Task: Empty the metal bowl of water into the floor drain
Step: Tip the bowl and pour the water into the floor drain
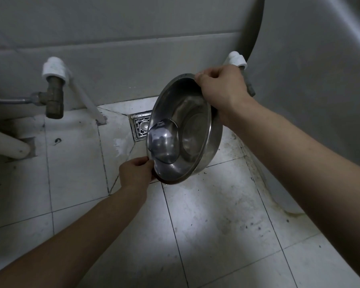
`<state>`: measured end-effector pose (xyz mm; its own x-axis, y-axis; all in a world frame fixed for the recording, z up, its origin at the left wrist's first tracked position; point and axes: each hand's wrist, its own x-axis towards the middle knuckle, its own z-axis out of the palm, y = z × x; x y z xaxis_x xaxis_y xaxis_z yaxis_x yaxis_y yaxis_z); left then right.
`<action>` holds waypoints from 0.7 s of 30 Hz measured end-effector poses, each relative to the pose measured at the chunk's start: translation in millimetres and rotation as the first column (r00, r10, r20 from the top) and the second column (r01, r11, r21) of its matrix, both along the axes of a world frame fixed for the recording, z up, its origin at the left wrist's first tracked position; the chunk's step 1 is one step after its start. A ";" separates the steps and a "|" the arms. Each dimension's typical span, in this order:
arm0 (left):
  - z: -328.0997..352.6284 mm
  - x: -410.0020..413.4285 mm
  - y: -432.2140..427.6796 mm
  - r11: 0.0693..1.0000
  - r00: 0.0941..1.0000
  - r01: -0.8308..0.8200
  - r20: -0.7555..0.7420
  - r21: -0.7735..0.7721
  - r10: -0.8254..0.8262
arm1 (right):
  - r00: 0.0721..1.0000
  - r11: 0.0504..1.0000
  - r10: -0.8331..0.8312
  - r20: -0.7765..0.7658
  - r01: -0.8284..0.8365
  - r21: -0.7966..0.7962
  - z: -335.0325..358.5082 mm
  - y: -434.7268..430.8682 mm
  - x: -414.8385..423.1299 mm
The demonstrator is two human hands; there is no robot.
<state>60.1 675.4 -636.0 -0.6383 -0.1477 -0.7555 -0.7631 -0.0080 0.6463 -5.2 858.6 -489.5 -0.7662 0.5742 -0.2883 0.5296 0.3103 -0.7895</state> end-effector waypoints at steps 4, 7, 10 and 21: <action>1.8 0.3 1.0 1.000 1.000 0.007 0.001 -0.007 -0.007 | 1.000 1.000 -0.001 -0.001 0.001 0.003 0.4 -1.0 0.9; 2.2 0.0 1.4 1.000 1.000 -0.006 0.000 0.003 0.006 | 1.000 1.000 -0.005 -0.006 0.005 0.007 1.4 -1.3 1.0; 1.0 0.1 0.6 1.000 1.000 -0.013 -0.001 0.006 0.013 | 1.000 1.000 -0.012 -0.007 0.012 -0.002 2.2 -2.3 0.6; -1.1 -0.8 -1.9 1.000 1.000 0.004 0.010 -0.002 -0.004 | 0.999 0.999 0.037 0.008 -0.038 0.007 7.8 -7.8 2.0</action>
<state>59.3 673.5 -637.1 -0.6316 -0.1467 -0.7613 -0.7692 -0.0039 0.6390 -3.2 850.8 -481.7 -0.7850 0.5472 -0.2906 0.5238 0.3355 -0.7830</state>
